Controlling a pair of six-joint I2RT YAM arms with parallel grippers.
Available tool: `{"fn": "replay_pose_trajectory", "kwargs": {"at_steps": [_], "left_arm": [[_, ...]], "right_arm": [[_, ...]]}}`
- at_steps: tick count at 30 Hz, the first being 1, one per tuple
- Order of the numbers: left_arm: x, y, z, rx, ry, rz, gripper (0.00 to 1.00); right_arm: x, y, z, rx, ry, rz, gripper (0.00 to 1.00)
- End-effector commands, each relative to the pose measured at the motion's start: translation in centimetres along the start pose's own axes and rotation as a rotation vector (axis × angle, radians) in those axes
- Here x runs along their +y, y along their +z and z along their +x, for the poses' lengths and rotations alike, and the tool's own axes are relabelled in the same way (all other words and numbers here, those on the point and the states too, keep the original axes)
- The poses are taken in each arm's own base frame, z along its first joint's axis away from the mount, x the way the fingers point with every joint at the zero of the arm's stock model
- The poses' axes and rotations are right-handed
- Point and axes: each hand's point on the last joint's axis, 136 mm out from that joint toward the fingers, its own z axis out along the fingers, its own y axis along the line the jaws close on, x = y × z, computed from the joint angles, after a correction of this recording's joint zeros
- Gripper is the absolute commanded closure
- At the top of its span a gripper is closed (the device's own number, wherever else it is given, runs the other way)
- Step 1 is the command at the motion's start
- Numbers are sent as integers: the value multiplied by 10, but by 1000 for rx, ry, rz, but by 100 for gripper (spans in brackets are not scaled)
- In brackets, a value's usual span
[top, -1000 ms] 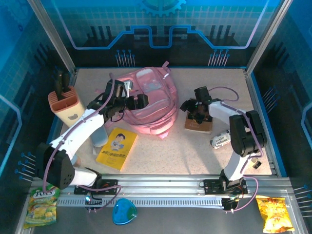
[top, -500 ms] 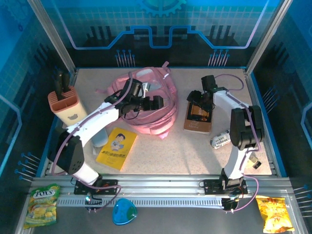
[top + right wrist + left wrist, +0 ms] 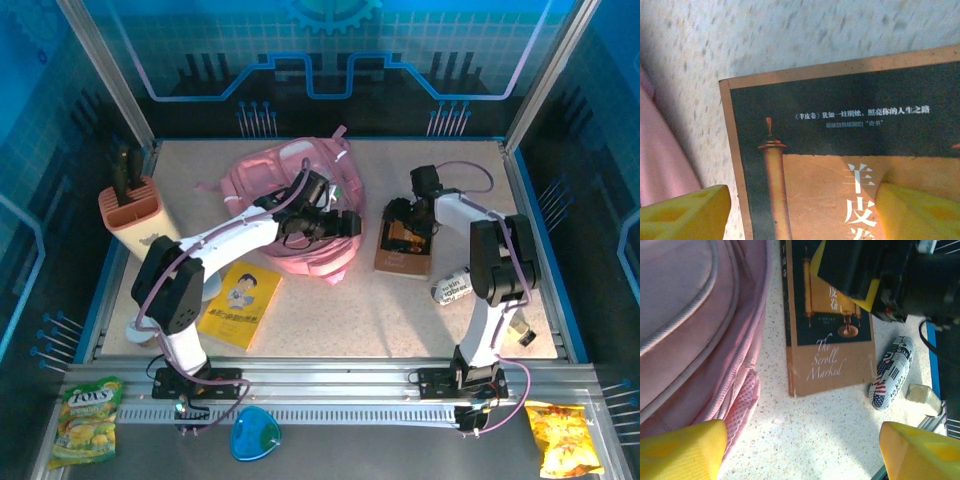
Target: Pack the student bag
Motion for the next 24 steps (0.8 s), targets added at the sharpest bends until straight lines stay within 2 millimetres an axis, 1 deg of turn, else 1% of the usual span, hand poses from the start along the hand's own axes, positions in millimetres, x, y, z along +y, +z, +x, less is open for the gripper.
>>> {"fn": "replay_pose_trajectory", "kwargs": {"at_steps": [1,2,4,6,9,11,13,16,17,18,20,24], "left_arm": [[-17,8,4,40,-13,42,24],[-18,11,6,49,-14,42,25],[-21,19,11,66,-15,41,28],[-26,27,15,84,-14,43,32],[-35,38,23,121,-4,34,38],[-39,44,28,132,13,13,41],[-40,51,33,139,25,-14,41],[-37,62,39,156,38,-50,46],[-36,65,40,159,42,-62,47],[-32,69,40,160,42,-82,48],[-25,77,40,162,43,-110,51],[-14,89,40,179,72,-152,51]], "right_arm": [[-2,-4,61,163,-4,-27,25],[1,-8,65,164,-11,-42,25],[6,-18,67,142,-21,-79,26],[9,-29,63,109,-23,-108,27],[11,-53,52,26,-32,-125,29],[4,-63,50,-16,-27,-104,31],[-10,-71,50,-45,-5,-59,34],[-31,-73,58,-44,36,-2,41],[-35,-74,58,-44,45,9,42],[-43,-71,67,-22,55,24,44],[-49,-68,76,2,62,38,46],[-58,-59,88,43,76,48,46]]}}
